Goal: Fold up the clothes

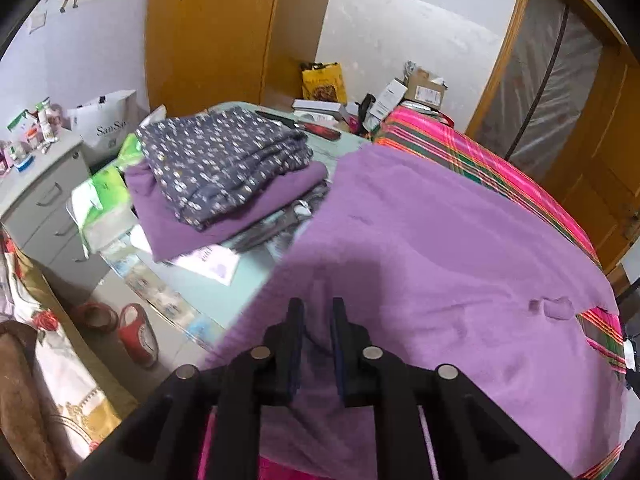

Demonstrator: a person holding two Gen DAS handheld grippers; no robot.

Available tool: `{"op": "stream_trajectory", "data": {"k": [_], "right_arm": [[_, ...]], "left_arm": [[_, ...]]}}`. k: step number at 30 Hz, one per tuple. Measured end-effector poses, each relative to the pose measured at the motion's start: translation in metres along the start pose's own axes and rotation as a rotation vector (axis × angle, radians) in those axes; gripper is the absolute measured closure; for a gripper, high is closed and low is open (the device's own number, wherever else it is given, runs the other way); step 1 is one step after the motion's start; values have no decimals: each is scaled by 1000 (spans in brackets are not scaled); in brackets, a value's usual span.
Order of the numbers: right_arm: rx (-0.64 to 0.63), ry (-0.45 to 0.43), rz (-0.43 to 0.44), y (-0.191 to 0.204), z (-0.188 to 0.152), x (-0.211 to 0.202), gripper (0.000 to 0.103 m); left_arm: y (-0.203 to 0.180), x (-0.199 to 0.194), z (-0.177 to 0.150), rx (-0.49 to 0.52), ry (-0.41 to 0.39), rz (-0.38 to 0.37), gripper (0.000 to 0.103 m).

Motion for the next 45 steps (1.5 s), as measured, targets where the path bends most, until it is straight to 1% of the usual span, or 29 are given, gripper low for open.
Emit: {"op": "stream_trajectory", "data": {"k": [2, 3, 4, 7, 11, 14, 20, 21, 25, 29, 32, 33, 34, 37, 42, 43, 45], "right_arm": [[3, -1, 4, 1, 0, 2, 68], [5, -1, 5, 1, 0, 2, 68], [7, 0, 6, 2, 0, 3, 68], [9, 1, 7, 3, -1, 3, 67], [18, -5, 6, 1, -1, 1, 67], [30, 4, 10, 0, 0, 7, 67], [12, 17, 39, 11, 0, 13, 67], [7, 19, 43, 13, -1, 13, 67], [-5, 15, 53, 21, -3, 8, 67], [2, 13, 55, 23, -6, 6, 67], [2, 13, 62, 25, -7, 5, 67], [0, 15, 64, 26, -7, 5, 67], [-3, 16, 66, 28, -7, 5, 67], [-14, 16, 74, 32, -8, 4, 67], [-23, 12, 64, 34, -8, 2, 67], [-22, 11, 61, 32, -8, 2, 67], [-12, 13, 56, 29, -10, 2, 67]], "left_arm": [[4, 3, 9, -3, 6, -30, 83], [6, 7, 11, -7, 16, -49, 78], [10, 11, 13, -11, 28, -50, 78], [31, 16, 10, -45, 54, -9, 78], [62, 2, -2, -130, 50, 13, 76], [71, -10, -13, -170, 52, 12, 76], [74, -25, -35, -263, 58, -47, 73], [76, -27, -37, -282, 55, -52, 72], [78, -30, -44, -364, 63, -102, 70], [74, -25, -50, -399, 85, -143, 70], [72, -19, -50, -419, 86, -163, 70], [72, -18, -49, -430, 78, -169, 71], [72, -17, -48, -441, 70, -175, 77], [73, -21, -45, -445, 44, -168, 91], [75, -35, -35, -417, -4, -145, 93], [75, -35, -33, -405, -2, -141, 93], [77, -24, -38, -382, 42, -115, 93]]}}
Point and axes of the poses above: each gripper's, at about its wrist camera, not at the fingertips, and x roughly the way its jaws point, y to its left, z to its top, the point moved 5 cm from there along x, roughly the way its jaws point, and after that the axes turned 12 degrees about -y, right-handed, at the moved point
